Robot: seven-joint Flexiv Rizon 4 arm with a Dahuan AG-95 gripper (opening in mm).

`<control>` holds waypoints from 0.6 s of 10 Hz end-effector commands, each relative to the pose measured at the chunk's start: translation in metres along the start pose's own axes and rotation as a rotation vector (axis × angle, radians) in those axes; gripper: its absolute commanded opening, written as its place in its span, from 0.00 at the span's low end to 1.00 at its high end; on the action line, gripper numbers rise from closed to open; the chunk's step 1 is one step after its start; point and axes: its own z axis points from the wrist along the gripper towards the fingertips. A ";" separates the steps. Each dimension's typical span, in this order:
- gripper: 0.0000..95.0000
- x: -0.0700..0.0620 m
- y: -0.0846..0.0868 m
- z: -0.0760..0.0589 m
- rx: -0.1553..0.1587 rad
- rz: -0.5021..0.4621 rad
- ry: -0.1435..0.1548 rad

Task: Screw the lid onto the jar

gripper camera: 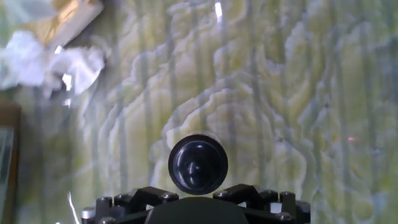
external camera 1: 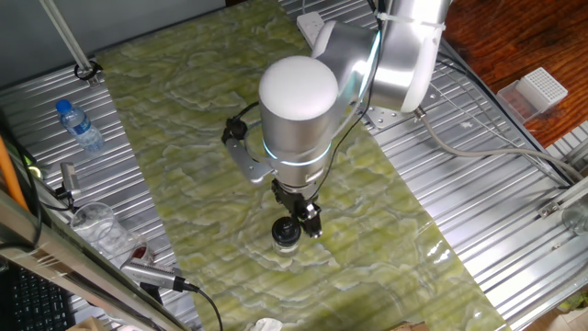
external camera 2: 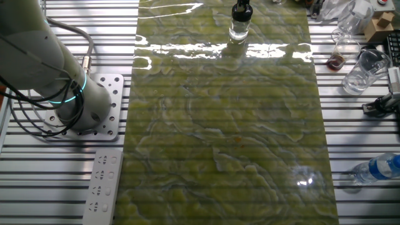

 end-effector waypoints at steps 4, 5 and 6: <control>0.00 0.007 -0.001 -0.002 0.022 -0.254 0.085; 0.00 0.009 -0.001 -0.001 0.019 -0.279 0.086; 0.00 0.010 -0.001 -0.001 0.018 -0.293 0.086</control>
